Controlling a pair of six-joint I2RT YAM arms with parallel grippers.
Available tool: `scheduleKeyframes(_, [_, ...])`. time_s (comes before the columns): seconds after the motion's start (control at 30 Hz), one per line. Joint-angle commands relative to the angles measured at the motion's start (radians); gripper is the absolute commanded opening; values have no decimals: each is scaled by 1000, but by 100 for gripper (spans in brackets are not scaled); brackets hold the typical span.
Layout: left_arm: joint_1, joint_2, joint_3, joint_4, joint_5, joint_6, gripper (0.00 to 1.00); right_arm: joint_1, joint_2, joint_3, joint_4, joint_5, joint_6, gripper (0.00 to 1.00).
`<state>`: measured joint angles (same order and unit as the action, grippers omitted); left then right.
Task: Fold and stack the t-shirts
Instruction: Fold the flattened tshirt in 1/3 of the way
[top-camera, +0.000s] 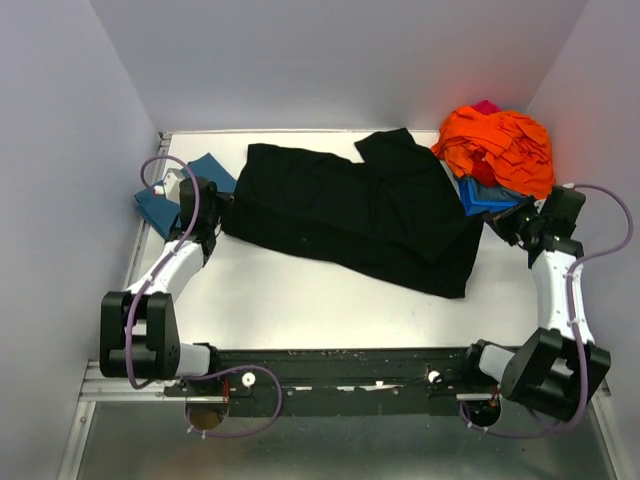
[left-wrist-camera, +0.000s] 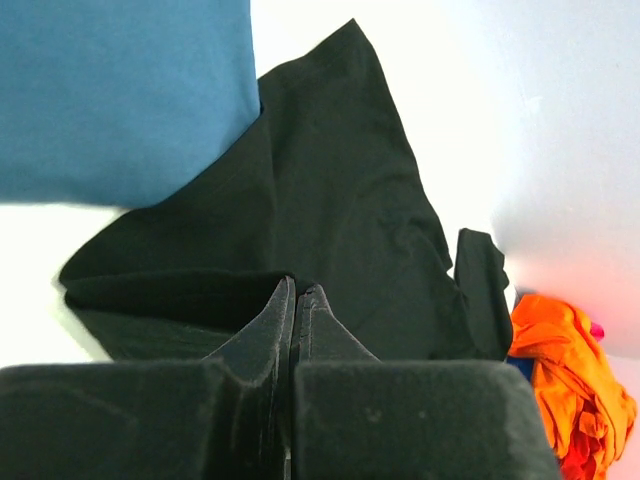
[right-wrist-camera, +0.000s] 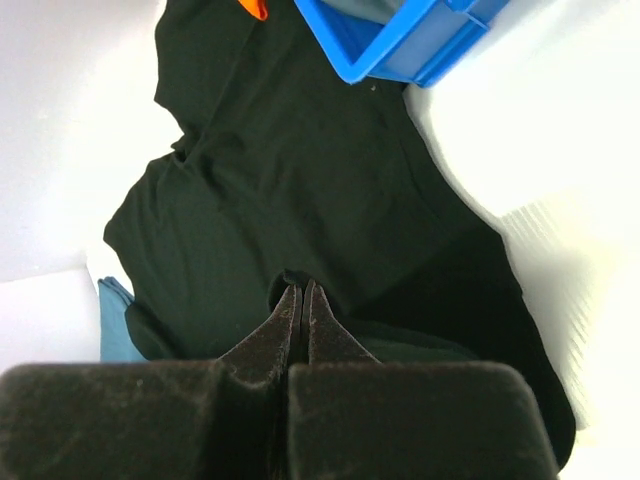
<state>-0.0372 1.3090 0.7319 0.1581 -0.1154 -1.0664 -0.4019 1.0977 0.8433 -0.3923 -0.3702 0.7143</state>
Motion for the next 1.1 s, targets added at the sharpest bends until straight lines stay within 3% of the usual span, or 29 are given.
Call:
scheduleKeyframes(0.0, [-3,87,76,34,-24,11,0,35,112,98,81,-19,8,1])
scheduleKeyframes(0.27, [0,165,170,-26,-87,52,0,92,327,263,18,-22,-59,1])
scheduleKeyframes(0.7, [2,312,224,26,-52,48,0,106,398,312,15,27,-88,1])
scheduleKeyframes(0.8, [0,343,245,18,-55,46,0,113,424,332,12,36,-90,5])
scheduleKeyframes(0.83, [0,351,253,12,-62,43,0,117,433,342,4,42,-90,11])
scheduleKeyframes(0.87, [0,357,259,14,-63,43,0,118,441,352,-9,43,-92,25])
scheduleKeyframes(0.9, [0,367,277,-9,-63,43,9,124,438,353,-26,56,-87,64])
scheduleKeyframes(0.93, [2,377,300,-61,-67,37,35,133,423,340,-26,77,-85,79])
scheduleKeyframes(0.97, [3,380,323,-89,-66,43,61,140,392,312,-23,112,-81,80])
scheduleKeyframes(1.0, [3,378,334,-100,-69,60,69,144,357,277,-10,149,-67,80])
scheduleKeyframes(1.07, [3,357,327,-88,-66,72,70,147,273,182,23,198,-38,79])
